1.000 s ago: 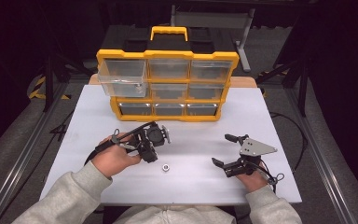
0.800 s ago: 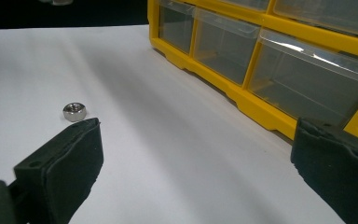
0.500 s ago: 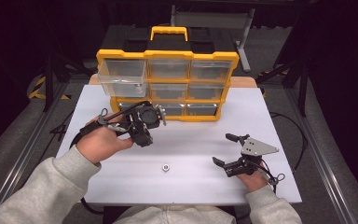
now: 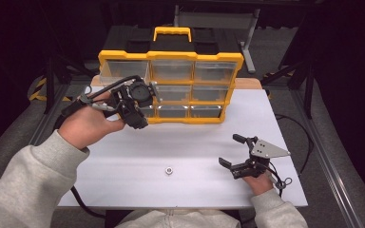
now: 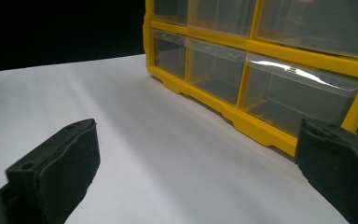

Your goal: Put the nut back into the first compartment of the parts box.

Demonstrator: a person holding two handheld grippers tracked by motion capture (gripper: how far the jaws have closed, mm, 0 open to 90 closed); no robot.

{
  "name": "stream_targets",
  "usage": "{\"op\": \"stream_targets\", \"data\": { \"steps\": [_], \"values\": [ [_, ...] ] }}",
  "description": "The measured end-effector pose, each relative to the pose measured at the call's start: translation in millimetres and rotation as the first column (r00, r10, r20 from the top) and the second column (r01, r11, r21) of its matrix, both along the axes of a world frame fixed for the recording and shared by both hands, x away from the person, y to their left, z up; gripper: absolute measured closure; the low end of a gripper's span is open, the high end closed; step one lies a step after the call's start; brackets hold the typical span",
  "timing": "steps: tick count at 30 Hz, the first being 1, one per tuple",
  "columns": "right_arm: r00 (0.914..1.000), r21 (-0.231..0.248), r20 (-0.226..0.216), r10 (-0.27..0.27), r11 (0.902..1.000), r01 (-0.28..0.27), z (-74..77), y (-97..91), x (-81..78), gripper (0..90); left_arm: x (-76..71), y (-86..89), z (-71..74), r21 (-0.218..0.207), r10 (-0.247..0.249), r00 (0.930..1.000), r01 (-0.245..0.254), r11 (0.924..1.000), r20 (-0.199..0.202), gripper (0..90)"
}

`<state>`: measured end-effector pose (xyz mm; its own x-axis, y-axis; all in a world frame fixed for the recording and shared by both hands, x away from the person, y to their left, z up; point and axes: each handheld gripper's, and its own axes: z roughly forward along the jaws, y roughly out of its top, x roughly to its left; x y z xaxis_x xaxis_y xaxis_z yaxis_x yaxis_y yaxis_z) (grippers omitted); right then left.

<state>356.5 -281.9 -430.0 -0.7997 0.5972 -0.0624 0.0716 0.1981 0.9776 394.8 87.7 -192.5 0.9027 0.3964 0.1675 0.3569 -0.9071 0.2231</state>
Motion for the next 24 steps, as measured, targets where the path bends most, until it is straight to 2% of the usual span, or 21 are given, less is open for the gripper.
{"op": "stream_targets", "data": {
  "steps": [6, 9, 13, 20, 24],
  "values": [
    [0.9998, 0.018, 0.006, -0.018, 0.9997, 0.018, -0.3, -2.3, -0.4, 0.3, 4.7, 9.5, 27.0, -0.024, 0.039, 0.999, -0.038, 0.999, 0.021, 69.2],
    [0.9997, 0.02, 0.01, -0.021, 0.9996, 0.021, -0.5, -2.6, -0.3, 0.1, 8.7, 11.8, 35.9, -0.033, 0.047, 0.9987, -0.046, 0.9984, 0.021, 69.2],
    [0.9995, 0.03, 0.016, -0.027, 0.9992, 0.027, -0.6, -3.3, -0.6, 0.0, 14.1, 14.5, 48.8, -0.037, 0.078, 0.9961, -0.077, 0.9963, 0.04, 69.2],
    [0.9994, 0.022, 0.019, -0.03, 0.9993, 0.03, -1.6, -3.4, -0.3, 0.0, 26.5, 21.5, 73.4, -0.077, 0.123, 0.9913, -0.119, 0.99, 0.048, 69.2],
    [0.9994, 0.019, 0.017, -0.031, 0.9993, 0.031, -1.9, -3.4, -0.1, 0.0, 34.3, 25.1, 82.5, -0.097, 0.149, 0.9882, -0.145, 0.9847, 0.036, 69.2]
  ]
}}
